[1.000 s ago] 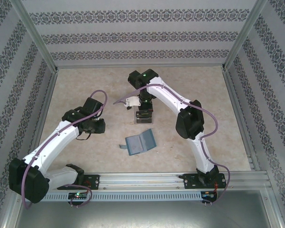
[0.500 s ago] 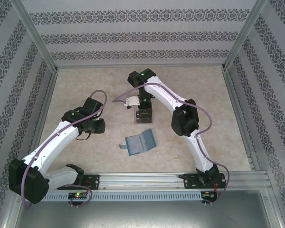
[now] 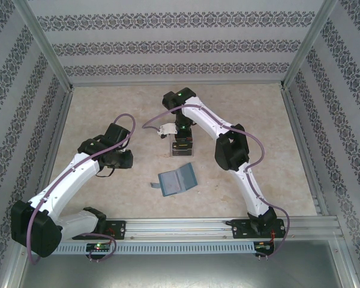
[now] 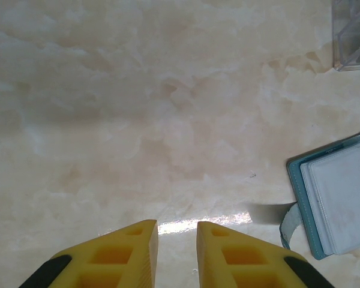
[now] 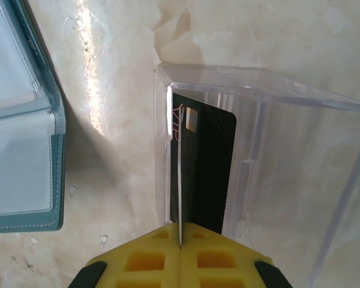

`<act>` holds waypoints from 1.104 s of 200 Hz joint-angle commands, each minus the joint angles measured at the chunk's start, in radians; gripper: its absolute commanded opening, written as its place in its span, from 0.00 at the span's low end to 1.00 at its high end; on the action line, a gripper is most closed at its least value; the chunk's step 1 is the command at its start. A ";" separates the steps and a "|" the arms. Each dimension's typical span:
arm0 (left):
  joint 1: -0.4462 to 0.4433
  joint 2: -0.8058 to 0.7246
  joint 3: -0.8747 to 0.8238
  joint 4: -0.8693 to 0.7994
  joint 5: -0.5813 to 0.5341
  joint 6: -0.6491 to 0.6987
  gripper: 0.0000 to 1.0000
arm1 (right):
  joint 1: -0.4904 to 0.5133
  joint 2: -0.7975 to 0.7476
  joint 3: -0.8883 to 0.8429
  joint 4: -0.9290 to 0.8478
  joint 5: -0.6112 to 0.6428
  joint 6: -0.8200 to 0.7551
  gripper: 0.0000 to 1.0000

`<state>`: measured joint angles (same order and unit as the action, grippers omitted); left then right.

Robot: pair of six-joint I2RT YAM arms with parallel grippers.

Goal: Take the credit cards out of the card holder

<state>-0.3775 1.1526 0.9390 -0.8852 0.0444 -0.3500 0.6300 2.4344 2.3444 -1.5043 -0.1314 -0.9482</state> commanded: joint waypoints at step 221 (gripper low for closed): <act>0.010 0.054 0.000 -0.014 0.063 -0.016 0.27 | 0.002 -0.209 -0.196 0.056 -0.059 0.110 0.15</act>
<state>-0.3775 1.1873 0.9390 -0.8848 0.0746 -0.3477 0.6304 2.2974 2.2467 -1.4818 -0.1509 -0.8829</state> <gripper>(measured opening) 0.264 0.146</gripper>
